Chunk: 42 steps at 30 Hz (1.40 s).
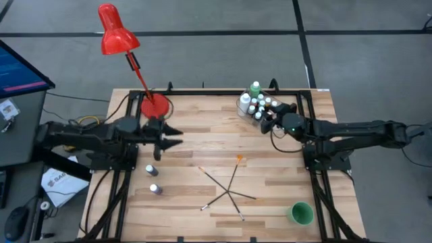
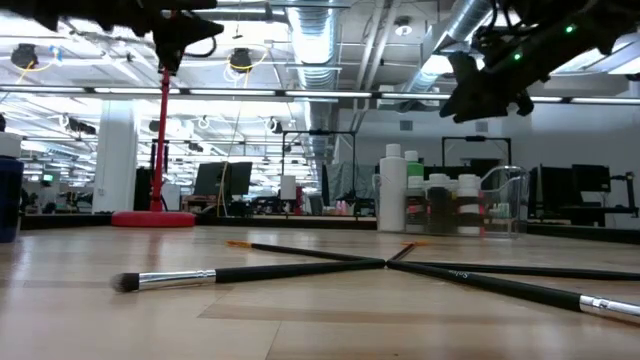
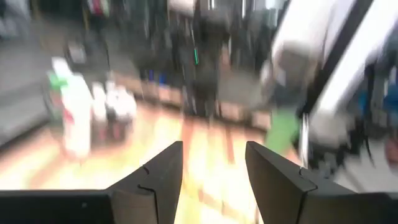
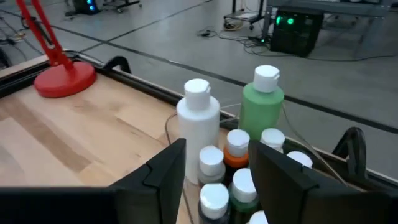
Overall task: Pick & Place Paint Supplies
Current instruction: Put the small dark blue paint bottle into the transparent bin
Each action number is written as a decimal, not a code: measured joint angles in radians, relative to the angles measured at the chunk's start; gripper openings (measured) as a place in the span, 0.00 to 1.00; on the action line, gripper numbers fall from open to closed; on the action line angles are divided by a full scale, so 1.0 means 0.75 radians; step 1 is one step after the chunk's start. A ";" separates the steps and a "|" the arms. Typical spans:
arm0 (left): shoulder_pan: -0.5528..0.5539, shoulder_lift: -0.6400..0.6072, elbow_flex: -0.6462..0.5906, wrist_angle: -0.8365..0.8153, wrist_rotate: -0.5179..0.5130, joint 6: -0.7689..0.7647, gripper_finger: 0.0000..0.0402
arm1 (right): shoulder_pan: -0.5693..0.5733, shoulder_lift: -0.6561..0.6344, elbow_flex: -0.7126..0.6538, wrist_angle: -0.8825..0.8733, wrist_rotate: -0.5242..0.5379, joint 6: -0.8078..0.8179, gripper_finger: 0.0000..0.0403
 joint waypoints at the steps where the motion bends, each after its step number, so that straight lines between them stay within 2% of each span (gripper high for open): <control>1: -0.033 0.033 0.071 -0.139 -0.014 0.008 0.42 | 0.010 -0.008 0.000 -0.010 0.000 0.000 0.42; 5: -0.153 0.182 0.340 -0.708 -0.183 0.034 0.42 | 0.044 -0.014 0.000 -0.020 0.000 0.001 0.41; 8: -0.227 0.279 0.492 -1.025 -0.307 -0.086 0.42 | 0.063 -0.010 0.000 -0.023 0.000 0.001 0.42; 11: -0.292 0.336 0.544 -1.215 -0.319 -0.254 0.42 | 0.081 0.000 0.000 -0.035 -0.001 0.003 0.42; 17: -0.441 0.381 0.516 -1.578 -0.317 -0.612 0.42 | 0.103 0.009 -0.001 -0.040 -0.002 0.003 0.41; 21: -0.548 0.380 0.496 -1.681 -0.304 -0.815 0.42 | 0.103 0.009 -0.001 -0.045 -0.002 0.003 0.41; 32: -0.873 0.382 0.394 -1.697 -0.308 -1.157 0.42 | 0.102 0.009 -0.001 -0.052 -0.002 0.003 0.40; 42: -1.034 0.382 0.303 -1.676 -0.319 -1.324 0.42 | 0.102 0.009 -0.001 -0.052 -0.002 0.003 0.40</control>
